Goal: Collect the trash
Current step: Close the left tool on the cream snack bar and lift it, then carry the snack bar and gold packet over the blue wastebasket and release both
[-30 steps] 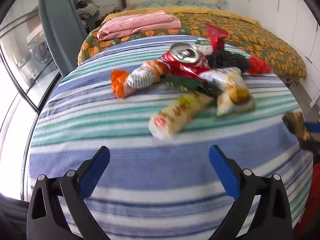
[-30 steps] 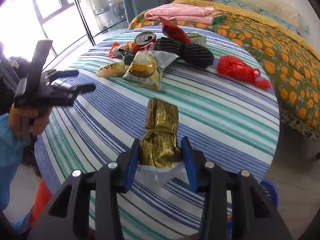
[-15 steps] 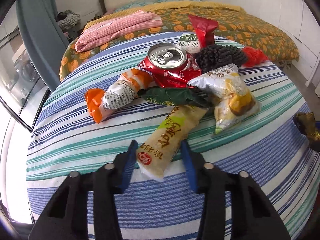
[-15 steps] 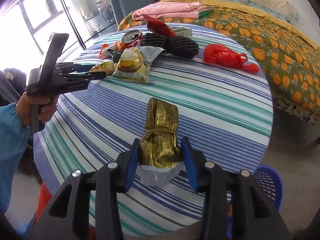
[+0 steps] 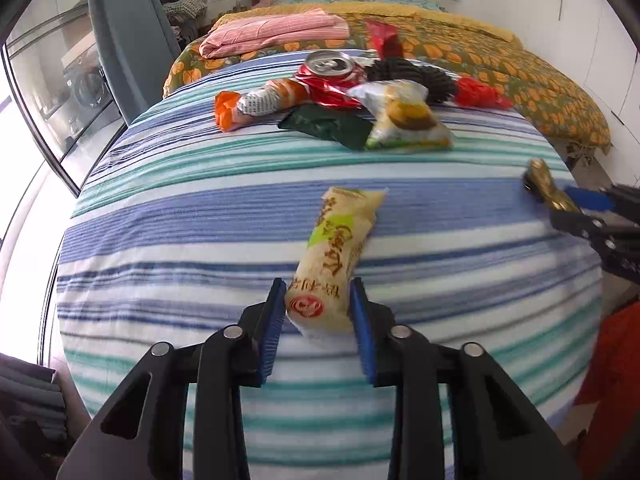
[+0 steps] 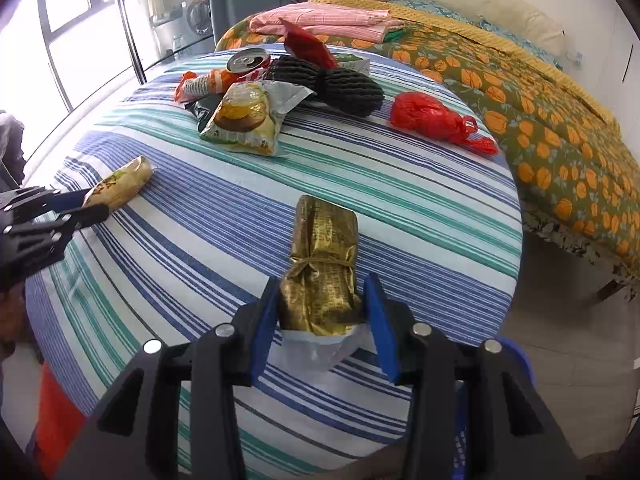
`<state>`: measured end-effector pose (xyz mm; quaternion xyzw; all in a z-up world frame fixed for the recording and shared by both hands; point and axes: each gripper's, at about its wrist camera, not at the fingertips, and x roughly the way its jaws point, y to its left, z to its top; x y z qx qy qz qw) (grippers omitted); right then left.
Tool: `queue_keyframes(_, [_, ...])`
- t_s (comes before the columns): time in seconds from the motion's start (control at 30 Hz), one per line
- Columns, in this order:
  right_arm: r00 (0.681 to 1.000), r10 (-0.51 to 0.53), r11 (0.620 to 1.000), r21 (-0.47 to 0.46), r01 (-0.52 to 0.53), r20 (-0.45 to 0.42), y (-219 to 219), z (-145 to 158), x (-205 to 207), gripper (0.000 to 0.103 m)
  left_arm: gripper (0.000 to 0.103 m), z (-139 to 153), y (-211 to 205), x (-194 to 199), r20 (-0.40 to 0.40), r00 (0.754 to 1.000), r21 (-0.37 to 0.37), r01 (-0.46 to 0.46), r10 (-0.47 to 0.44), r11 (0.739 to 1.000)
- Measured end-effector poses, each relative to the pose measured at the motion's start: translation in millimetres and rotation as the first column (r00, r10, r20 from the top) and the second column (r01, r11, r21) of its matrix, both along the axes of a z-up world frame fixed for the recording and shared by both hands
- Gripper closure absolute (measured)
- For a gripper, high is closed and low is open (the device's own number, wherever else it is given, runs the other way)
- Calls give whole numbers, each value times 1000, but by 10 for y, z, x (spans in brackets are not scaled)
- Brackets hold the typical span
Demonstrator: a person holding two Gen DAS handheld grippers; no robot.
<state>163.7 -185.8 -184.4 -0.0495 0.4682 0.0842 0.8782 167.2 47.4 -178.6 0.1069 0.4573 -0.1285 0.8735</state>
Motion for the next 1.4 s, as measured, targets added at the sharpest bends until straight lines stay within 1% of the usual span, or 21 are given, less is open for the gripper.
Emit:
queue_keyframes(0.03, [1000, 3, 1000, 12, -3, -5, 4, 5, 4, 58, 50, 16, -19, -48, -9, 1000, -12, 15, -15, 1000])
queue_keyframes(0.07, [1000, 8, 999, 41, -8, -15, -8, 18, 8, 48, 42, 42, -27, -78, -24, 999, -38, 34, -35, 999])
queue_keyframes(0.1, [1000, 17, 996, 84, -14, -26, -29, 42, 7, 43, 40, 70, -23, -91, -32, 998, -61, 48, -50, 997])
queue_keyframes(0.13, [999, 22, 992, 121, -18, -34, -54, 68, -2, 38, 35, 113, -12, -86, -35, 997, -82, 63, -66, 995])
queue_keyframes(0.17, [999, 24, 989, 146, -18, -36, -83, 101, -11, 37, 30, 159, 4, -69, -30, 997, -94, 74, -77, 993])
queue_keyframes(0.27, [998, 35, 985, 172, -26, -49, -150, 189, -23, 37, 25, 243, 37, 4, -5, 995, -100, 96, -97, 990])
queue_keyframes(0.37, [997, 32, 983, 181, -19, -73, -208, 220, -6, 37, 24, 216, 3, 160, -45, 989, -108, 137, -143, 985])
queue_keyframes(0.5, [994, 56, 988, 149, -42, -90, -132, 207, 19, 37, 24, 116, -79, 273, -57, 986, -48, 156, -159, 987])
queue_keyframes(0.6, [991, 79, 991, 115, -67, -104, -26, 148, 66, 37, 29, 40, -111, 332, -66, 986, -21, 154, -155, 988])
queue_keyframes(0.7, [991, 75, 994, 94, -65, -115, 24, 83, 138, 39, 39, -26, -107, 391, -76, 988, 10, 136, -135, 991])
queue_keyframes(0.73, [990, 74, 994, 88, -64, -120, 34, 62, 159, 44, 43, -30, -97, 397, -78, 988, 14, 131, -130, 991])
queue_keyframes(0.8, [990, 68, 995, 84, -58, -127, 35, 30, 195, 51, 49, -13, -71, 405, -74, 990, 9, 122, -121, 992])
queue_keyframes(0.83, [989, 70, 994, 91, -58, -130, 33, 22, 204, 59, 52, 2, -62, 401, -71, 990, 2, 122, -121, 993])
queue_keyframes(0.9, [987, 78, 994, 92, -66, -140, 38, 4, 210, 60, 57, 24, -61, 399, -69, 990, -8, 126, -127, 992])
queue_keyframes(0.97, [987, 78, 994, 90, -66, -138, 33, 11, 203, 62, 64, 0, -92, 397, -79, 988, 6, 136, -135, 991])
queue_keyframes(1.03, [989, 70, 992, 114, -55, -132, 5, 28, 187, 62, 73, -35, -129, 383, -82, 987, 19, 143, -141, 990])
queue_keyframes(1.07, [990, 67, 991, 123, -52, -126, -8, 40, 171, 62, 79, -34, -140, 373, -81, 986, 12, 144, -143, 989])
queue_keyframes(1.17, [992, 61, 987, 158, -43, -110, -66, 88, 109, 62, 84, -18, -154, 354, -69, 989, -1, 130, -130, 992])
queue_keyframes(1.27, [994, 54, 978, 207, -34, -92, -139, 148, 55, 62, 85, 36, -158, 315, -51, 991, -36, 118, -120, 992])
queue_keyframes(1.4, [997, 22, 957, 291, 0, -71, -362, 215, -33, 62, 85, 189, -241, 226, -25, 992, -95, 119, -122, 988])
